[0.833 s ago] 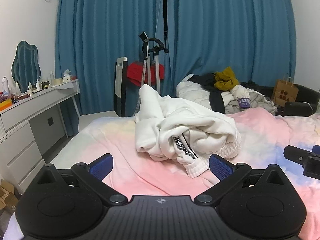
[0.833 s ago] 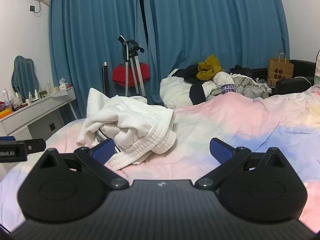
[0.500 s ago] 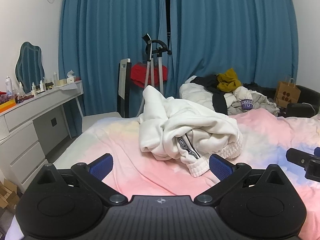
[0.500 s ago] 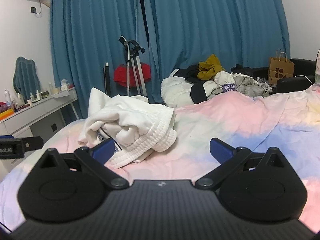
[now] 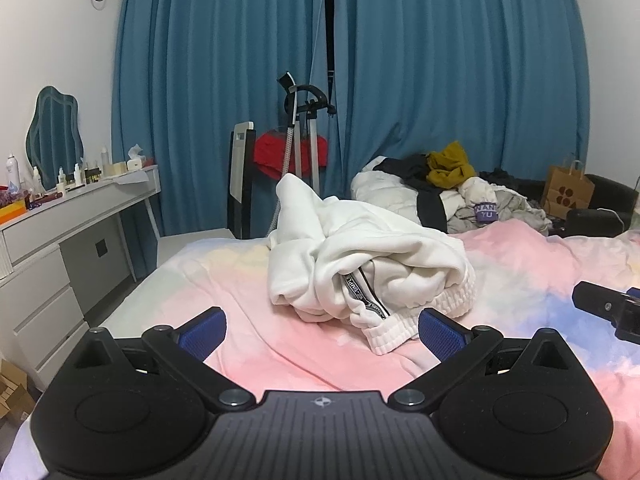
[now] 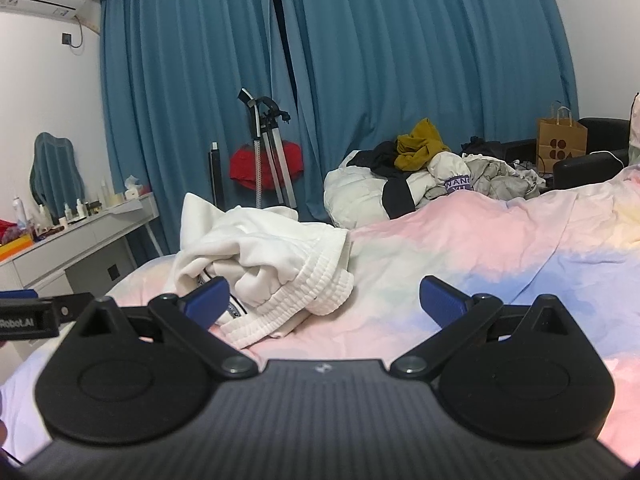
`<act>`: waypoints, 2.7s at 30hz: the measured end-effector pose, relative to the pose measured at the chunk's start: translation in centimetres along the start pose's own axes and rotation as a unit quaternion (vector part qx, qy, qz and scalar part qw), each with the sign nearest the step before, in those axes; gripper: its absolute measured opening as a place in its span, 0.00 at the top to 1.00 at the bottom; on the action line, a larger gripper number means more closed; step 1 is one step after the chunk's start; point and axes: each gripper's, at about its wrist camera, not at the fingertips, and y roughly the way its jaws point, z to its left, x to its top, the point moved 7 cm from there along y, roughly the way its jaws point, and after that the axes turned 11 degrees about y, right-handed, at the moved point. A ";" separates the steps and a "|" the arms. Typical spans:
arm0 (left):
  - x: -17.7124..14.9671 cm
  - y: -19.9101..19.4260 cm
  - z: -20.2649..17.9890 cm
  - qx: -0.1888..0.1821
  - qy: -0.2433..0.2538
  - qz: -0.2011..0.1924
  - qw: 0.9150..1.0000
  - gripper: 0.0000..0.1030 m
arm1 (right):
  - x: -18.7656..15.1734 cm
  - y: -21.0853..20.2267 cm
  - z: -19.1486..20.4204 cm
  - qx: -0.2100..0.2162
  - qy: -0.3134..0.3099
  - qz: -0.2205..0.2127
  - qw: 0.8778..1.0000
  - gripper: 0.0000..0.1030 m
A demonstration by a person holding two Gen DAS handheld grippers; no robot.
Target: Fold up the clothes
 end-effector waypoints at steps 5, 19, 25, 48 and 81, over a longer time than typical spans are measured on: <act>0.0 0.0 -0.5 0.002 0.013 -0.002 1.000 0.00 | 0.2 -0.2 -0.2 -0.004 0.001 -0.010 1.000 0.00; 2.0 3.4 -4.5 -0.024 0.112 0.011 0.993 0.00 | 0.5 -0.4 -2.6 -0.031 0.035 -0.006 0.999 0.00; 4.2 8.6 -8.1 -0.037 0.159 0.003 0.987 0.00 | 0.7 -0.3 -4.7 -0.061 0.055 -0.003 0.997 0.00; 7.8 38.3 -25.7 0.007 0.308 0.195 0.931 0.44 | -2.8 6.7 -11.5 -0.119 0.100 0.027 0.987 0.00; 2.5 15.1 16.6 0.062 -0.141 0.042 0.987 0.91 | -6.8 2.2 3.8 0.092 -0.024 0.092 0.991 0.00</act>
